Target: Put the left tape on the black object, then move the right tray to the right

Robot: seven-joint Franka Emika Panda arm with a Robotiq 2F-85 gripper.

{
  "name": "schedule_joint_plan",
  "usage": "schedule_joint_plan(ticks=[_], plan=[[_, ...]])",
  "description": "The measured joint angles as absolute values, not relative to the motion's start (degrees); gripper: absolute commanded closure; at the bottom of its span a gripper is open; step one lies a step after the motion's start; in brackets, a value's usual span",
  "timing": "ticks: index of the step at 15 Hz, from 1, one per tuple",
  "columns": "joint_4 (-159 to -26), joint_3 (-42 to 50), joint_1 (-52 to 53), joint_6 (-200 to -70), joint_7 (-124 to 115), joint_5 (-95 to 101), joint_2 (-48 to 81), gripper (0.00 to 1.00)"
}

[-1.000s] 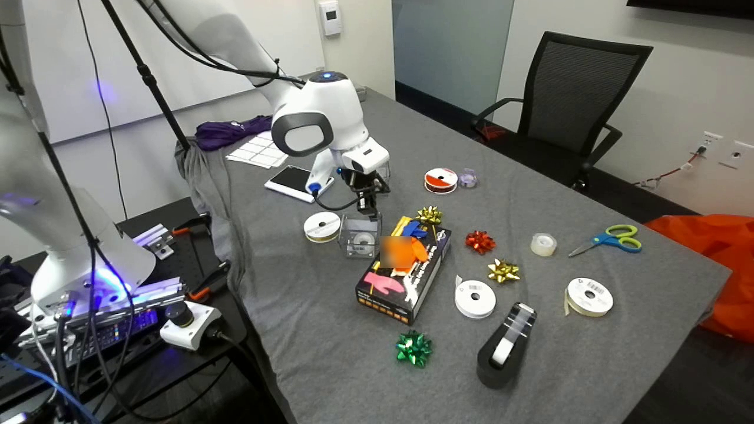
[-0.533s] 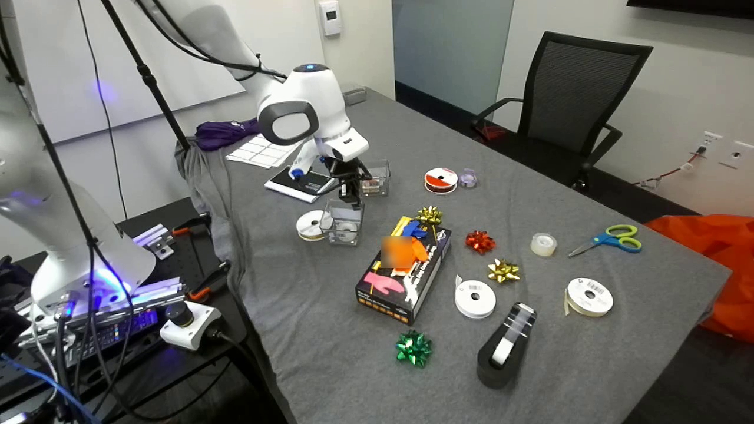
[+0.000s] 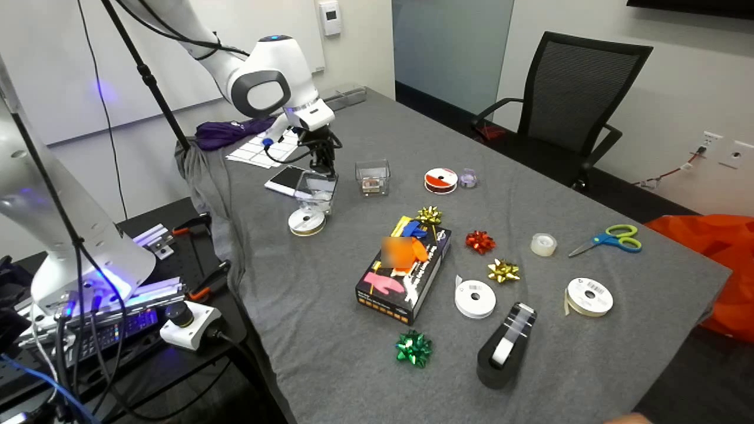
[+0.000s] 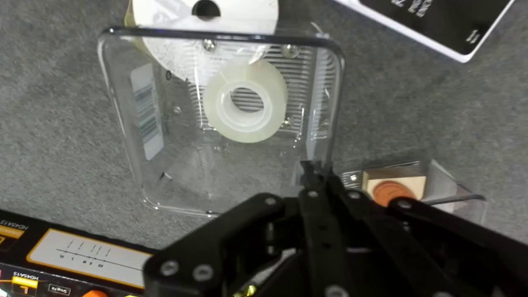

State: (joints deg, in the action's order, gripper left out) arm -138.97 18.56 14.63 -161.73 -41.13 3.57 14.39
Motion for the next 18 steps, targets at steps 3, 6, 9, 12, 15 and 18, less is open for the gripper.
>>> schedule_joint_plan(ticks=[3, 6, 9, 12, 15, 18], plan=[[-141.2, 16.2, 15.6, -161.8, -47.9, 5.8, 11.1, 0.99], [-142.2, 13.0, 15.6, -161.8, -54.5, 7.5, 10.1, 0.99], [-142.3, 9.9, 16.1, -161.8, -61.6, 9.1, 10.1, 0.99], [-142.1, 7.6, 16.6, -161.9, -67.8, 10.0, 10.4, 0.99], [-141.2, 7.3, 17.0, -162.1, -75.1, 14.1, 11.6, 0.99], [-139.8, 7.8, 17.0, -162.1, -81.3, 18.4, 13.4, 0.99]])
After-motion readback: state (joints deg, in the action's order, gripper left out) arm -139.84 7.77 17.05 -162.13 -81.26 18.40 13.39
